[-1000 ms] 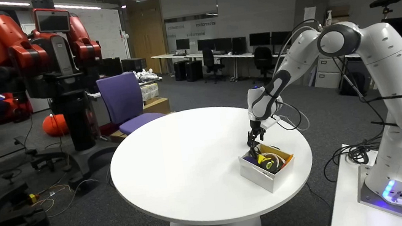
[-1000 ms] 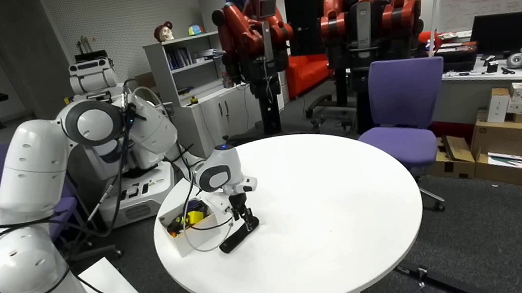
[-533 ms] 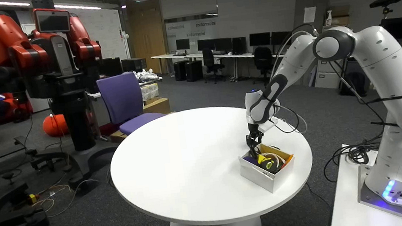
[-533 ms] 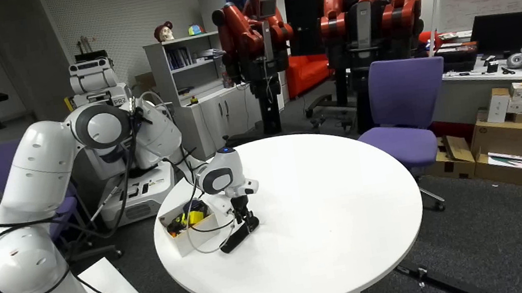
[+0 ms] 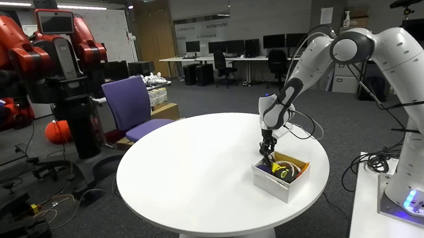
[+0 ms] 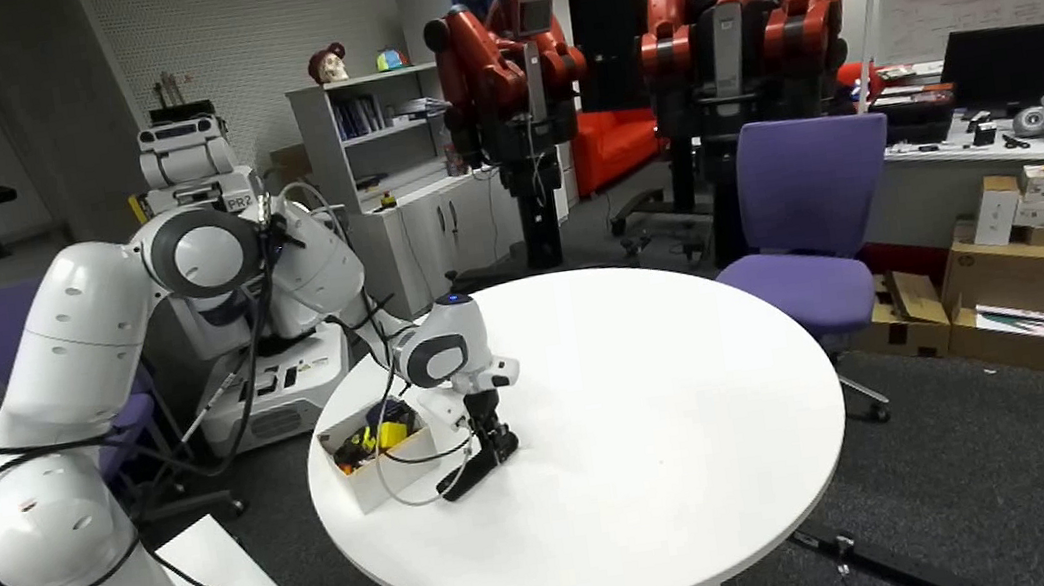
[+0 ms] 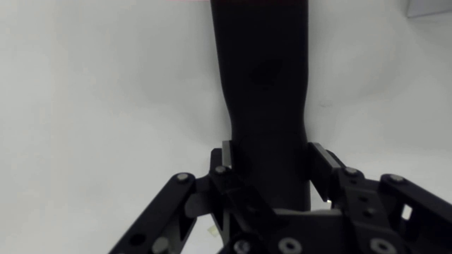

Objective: Pick up the objects on the table and place them in the box

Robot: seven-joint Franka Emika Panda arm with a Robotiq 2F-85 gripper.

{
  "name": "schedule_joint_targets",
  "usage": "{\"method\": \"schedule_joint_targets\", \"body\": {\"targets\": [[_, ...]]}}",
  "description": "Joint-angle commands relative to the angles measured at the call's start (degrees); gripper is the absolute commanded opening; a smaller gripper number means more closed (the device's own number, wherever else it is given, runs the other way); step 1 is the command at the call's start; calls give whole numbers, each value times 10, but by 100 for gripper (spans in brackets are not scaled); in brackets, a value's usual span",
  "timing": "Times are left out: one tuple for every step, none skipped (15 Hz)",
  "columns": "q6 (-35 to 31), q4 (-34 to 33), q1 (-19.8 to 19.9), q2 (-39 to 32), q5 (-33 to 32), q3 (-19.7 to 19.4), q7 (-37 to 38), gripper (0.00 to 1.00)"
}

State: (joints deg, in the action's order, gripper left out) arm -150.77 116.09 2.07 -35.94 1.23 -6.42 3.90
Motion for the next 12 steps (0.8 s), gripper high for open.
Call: {"method": "schedule_joint_targets", "body": {"targets": [[5,27,-3,43,-7,-1,9,31],[2,38,-1,57,-5,1,7,31],[-1,52,3,75,-3,4,1,31],[-4,64,5,92,0,7,-3,31],[-4,77,7,111,0,8,-6,31],[-6,95,8,134,1,10,-10,31],[-9,111,8,154,3,13,-12,31],[-14,129,5,176,1,13,-11,31],[-20,149,0,199,0,15,-5,31],[-22,167,-2,221,2,18,-1,31],[-20,183,-7,241,-1,21,5,31],[-26,201,-10,260,4,27,13,31]]}}
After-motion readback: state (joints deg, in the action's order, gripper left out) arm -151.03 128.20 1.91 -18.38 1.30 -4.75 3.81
